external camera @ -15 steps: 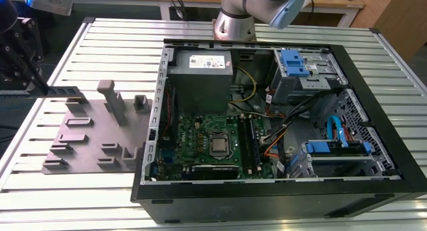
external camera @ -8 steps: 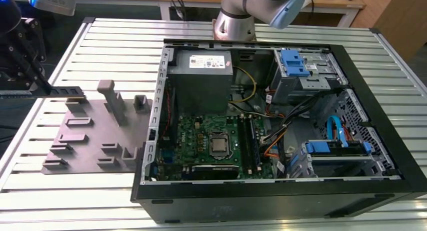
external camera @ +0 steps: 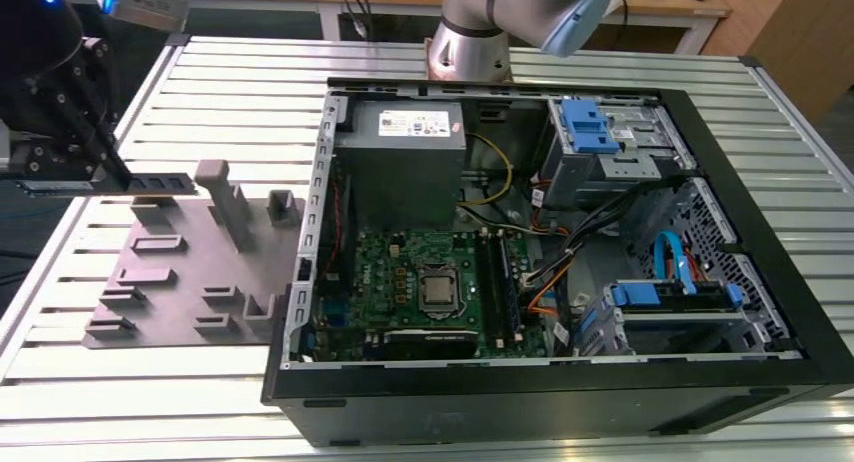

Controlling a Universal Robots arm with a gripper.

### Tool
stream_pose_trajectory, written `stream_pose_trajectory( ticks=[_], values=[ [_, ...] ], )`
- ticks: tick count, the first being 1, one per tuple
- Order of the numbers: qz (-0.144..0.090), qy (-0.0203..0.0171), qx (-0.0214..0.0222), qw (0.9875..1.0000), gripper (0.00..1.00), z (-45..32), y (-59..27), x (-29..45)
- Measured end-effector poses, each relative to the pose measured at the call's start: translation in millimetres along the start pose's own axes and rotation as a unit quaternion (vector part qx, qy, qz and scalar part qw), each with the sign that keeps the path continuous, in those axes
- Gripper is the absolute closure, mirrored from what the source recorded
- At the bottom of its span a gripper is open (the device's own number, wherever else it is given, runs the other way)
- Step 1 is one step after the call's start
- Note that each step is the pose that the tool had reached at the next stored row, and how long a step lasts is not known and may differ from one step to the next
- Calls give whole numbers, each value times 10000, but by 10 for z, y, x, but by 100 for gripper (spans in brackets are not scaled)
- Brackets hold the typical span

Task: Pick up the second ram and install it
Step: 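Pick up the second ram and move it above second insertion slot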

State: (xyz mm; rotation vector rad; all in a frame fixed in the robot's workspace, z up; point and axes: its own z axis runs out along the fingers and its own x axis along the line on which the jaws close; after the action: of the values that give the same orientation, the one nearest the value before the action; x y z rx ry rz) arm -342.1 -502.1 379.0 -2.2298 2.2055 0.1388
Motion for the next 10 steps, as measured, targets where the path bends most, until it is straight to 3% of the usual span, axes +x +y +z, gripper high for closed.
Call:
stream_pose_trajectory(
  ticks=[10],
  values=[
    [0, 0, -6, 10000, 89, -16, -251, 2]
  ],
)
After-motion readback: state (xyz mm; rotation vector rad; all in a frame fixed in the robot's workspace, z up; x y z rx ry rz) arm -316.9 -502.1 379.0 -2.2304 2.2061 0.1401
